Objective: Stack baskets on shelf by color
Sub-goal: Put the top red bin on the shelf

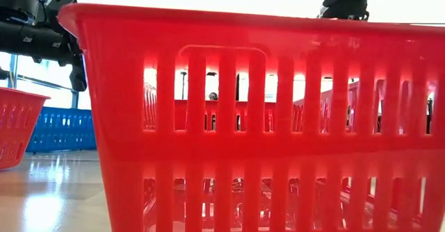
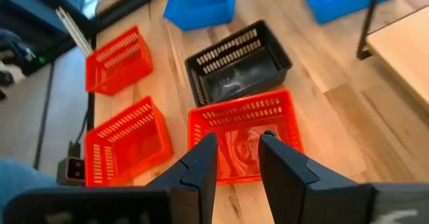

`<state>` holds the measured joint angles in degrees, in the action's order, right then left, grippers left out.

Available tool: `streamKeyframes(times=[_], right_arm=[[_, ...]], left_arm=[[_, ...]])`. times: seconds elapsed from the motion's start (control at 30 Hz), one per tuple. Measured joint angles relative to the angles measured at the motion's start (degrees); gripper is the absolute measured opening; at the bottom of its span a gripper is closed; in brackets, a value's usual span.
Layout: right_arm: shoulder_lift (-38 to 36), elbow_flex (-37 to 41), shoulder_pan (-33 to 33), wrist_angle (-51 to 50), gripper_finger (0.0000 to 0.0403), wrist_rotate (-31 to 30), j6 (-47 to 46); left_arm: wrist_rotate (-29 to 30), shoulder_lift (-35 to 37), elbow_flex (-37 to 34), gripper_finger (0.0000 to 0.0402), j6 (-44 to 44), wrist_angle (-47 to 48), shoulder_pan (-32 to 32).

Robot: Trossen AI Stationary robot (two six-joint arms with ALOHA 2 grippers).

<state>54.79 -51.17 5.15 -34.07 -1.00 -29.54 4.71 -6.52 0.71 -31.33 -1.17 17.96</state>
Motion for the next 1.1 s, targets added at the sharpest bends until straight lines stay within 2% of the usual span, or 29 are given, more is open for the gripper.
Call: streamKeyframes(times=[0.4, 0.63, 0.8, 1.1], right_arm=[[14.4, -5.0, 8.4, 3.0, 0.0099, -3.2, 4.9], [21.5, -8.5, 8.8, 3.6, 0.0134, -3.5, 5.6], [26.2, -10.5, 8.9, 3.8, 0.0157, -1.8, 7.5], [33.9, -10.9, 10.4, 6.1, 0.0158, 3.1, 7.6]], left_arm=[[0.0, 0.0, 0.0, 0.0115, 0.0, 0.0, 0.0], [0.0, 0.0, 0.0, 0.0115, 0.0, 0.0, 0.0], [0.0, 0.0, 0.0, 0.0115, 0.0, 0.0, 0.0], [0.0, 0.0, 0.0, 0.0115, 0.0, 0.0, 0.0]])
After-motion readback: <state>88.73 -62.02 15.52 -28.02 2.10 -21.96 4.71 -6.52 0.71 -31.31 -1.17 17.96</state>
